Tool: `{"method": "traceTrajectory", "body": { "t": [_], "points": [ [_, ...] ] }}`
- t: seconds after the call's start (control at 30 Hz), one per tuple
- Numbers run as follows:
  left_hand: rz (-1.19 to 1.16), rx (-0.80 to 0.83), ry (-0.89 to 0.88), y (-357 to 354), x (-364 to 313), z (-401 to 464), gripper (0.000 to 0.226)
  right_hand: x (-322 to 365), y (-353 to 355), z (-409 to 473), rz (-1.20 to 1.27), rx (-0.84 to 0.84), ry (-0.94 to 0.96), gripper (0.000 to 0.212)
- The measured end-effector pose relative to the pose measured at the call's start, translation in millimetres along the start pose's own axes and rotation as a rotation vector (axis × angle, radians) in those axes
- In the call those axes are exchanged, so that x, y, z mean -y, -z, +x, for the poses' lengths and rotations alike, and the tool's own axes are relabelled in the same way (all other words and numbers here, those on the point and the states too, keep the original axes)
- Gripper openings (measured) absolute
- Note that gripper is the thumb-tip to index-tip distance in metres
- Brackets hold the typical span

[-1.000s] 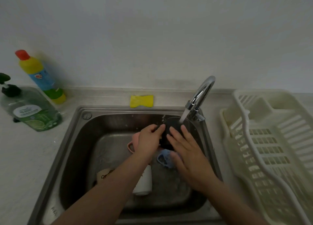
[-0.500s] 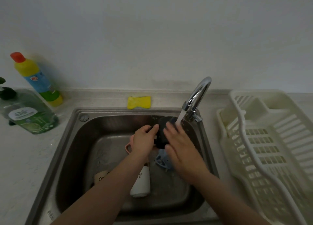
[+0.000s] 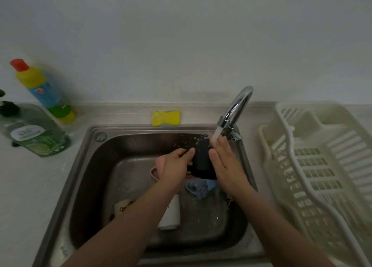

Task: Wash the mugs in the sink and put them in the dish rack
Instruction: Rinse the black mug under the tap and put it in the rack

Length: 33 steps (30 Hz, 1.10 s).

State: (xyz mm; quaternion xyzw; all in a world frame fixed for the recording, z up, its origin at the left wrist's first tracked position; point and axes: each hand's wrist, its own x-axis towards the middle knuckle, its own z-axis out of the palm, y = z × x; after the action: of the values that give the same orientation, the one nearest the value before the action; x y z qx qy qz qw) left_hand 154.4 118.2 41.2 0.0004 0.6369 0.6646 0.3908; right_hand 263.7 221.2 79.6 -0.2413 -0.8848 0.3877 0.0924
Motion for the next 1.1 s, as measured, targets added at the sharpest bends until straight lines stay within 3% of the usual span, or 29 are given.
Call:
{"method": "traceTrajectory", "body": {
  "t": [0.1, 0.17, 0.33, 0.47, 0.87, 1.1],
  "points": [
    [-0.047, 0.016, 0.008, -4.1, -5.4, 2.2, 0.019, 2.8, -5.6, -21.5, -0.186, 0.039, 0.133, 0.059],
    [-0.042, 0.024, 0.007, -4.7, -6.4, 2.1, 0.018, -5.3, -7.6, -32.7, -0.181, 0.046, 0.177, 0.057],
    [-0.088, 0.010, -0.048, -17.3, -12.3, -8.9, 0.019, 5.2, 4.9, -4.2, 0.081, -0.076, -0.098, 0.055],
    [-0.041, -0.012, -0.139, -18.4, -14.6, -11.0, 0.019, 7.2, -5.1, -23.4, 0.055, -0.079, -0.102, 0.061],
    [-0.168, 0.000, -0.051, -19.8, -18.9, -18.3, 0.029, 7.9, -1.2, -4.6, 0.041, -0.131, -0.064, 0.063],
    [-0.165, 0.022, -0.081, -18.0, -16.4, -13.4, 0.026, 10.2, -2.9, -17.1, -0.435, -0.020, 0.155, 0.062]
  ]
}}
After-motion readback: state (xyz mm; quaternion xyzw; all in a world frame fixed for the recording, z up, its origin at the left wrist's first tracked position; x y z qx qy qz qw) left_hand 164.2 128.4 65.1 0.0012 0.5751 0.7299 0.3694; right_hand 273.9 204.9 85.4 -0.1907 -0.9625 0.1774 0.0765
